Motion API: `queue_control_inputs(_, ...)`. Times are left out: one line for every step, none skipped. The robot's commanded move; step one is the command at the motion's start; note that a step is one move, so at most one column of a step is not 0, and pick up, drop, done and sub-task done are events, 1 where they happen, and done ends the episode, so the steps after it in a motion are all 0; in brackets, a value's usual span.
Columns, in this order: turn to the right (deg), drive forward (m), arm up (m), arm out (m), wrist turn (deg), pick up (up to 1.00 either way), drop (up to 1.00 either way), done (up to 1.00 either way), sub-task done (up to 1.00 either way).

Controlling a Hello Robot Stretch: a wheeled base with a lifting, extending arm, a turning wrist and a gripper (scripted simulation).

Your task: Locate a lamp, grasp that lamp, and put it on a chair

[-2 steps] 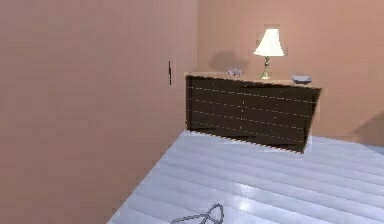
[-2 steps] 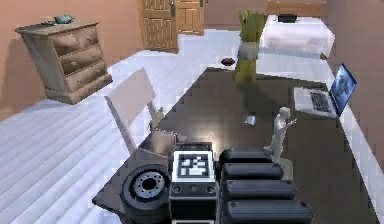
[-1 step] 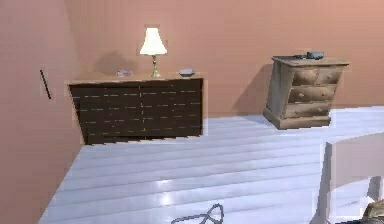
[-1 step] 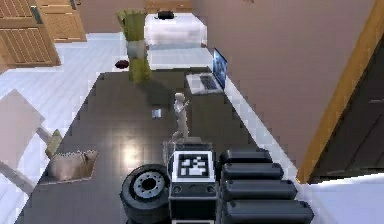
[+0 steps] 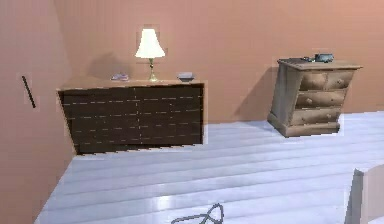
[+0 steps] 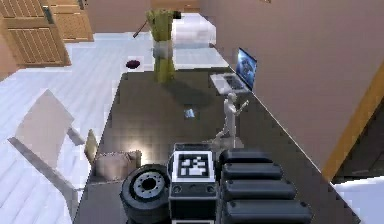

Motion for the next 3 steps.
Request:
queue_control_inputs(-45.0, 0.0, 0.0, 0.0, 0.0, 0.0, 0.0, 0.0, 0.0)
queue_control_inputs(-45.0, 0.0, 0.0, 0.0, 0.0, 0.0, 0.0, 0.0, 0.0)
queue_control_inputs(-6.0, 0.0, 0.0, 0.0, 0.0, 0.0, 0.0, 0.0, 0.0)
